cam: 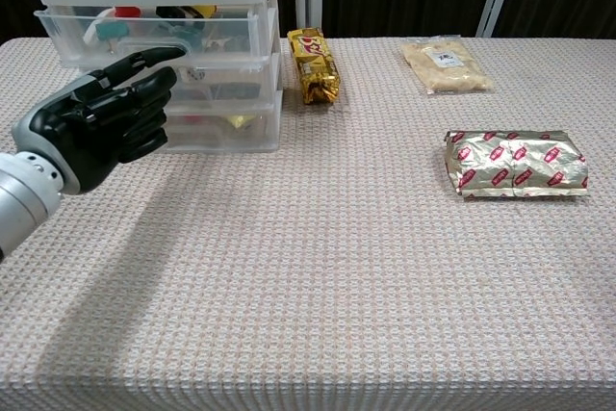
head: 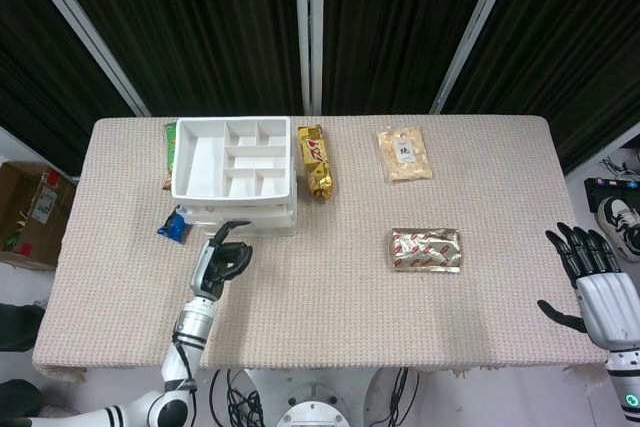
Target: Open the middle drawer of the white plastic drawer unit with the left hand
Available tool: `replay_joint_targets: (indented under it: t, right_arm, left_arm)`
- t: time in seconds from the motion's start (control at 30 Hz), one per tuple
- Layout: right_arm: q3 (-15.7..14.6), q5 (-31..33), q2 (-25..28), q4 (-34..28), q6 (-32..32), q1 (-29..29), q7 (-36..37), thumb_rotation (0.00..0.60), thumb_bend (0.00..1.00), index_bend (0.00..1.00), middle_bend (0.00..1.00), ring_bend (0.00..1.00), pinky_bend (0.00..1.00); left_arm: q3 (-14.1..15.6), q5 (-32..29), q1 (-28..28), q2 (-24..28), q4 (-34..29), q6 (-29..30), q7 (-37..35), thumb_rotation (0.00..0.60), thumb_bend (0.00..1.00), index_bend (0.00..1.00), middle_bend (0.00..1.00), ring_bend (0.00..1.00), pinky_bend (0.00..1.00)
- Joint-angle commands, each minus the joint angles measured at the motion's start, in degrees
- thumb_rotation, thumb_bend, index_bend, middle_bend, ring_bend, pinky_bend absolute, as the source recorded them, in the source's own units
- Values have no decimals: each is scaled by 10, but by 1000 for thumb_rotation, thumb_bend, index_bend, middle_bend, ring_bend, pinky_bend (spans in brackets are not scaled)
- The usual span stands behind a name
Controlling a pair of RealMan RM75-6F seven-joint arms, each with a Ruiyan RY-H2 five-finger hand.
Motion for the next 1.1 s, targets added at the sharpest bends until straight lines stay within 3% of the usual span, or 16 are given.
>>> replay_joint_targets:
  t: [0.03,0.1,0.23,0.37,0.57,0.67,0.8,0.93,1.1]
  right_arm:
    - [-1,-2,0,0,1,0,-1,600,49,0,0,0,0]
    - [0,-2,0,-1,1,0,-1,600,50,0,0,0,0]
    - [-1,-5,1,0,4,-1,1,600,49,0,0,0,0]
    - [0,-5,2,2,6,-2,6,600,50,0,0,0,0]
    - [0,-4,0,9,4,0,14,600,49,0,0,0,0]
    - [0,-4,1,12,6,-1,18,600,49,0,0,0,0]
    - [1,-5,1,14,9,-1,19,600,49,0,0,0,0]
    - [1,-7,1,16,11,-2,22,600,49,0,0,0,0]
    - [2,-6,1,20,14,-3,28,600,50,0,0,0,0]
  left_arm:
    - [9,9,6,4,-7,7,1,600,398,501,855,928,1000]
    - [16,13,9,7,-11,10,5,600,397,457,851,924,1000]
    - [28,16,21,24,-37,17,13,600,395,247,810,887,1000]
    - [51,19,35,46,-58,25,50,600,394,171,767,866,1000]
    - [86,23,51,109,-102,17,111,600,393,150,741,861,1000]
    - [98,66,60,137,-97,59,185,600,393,247,749,869,1000]
    - [90,130,69,163,-83,136,318,600,392,379,765,872,1000]
    - [69,149,56,210,-96,145,442,600,392,323,771,873,1000]
    - [41,115,27,239,-116,102,495,600,393,212,796,896,1000]
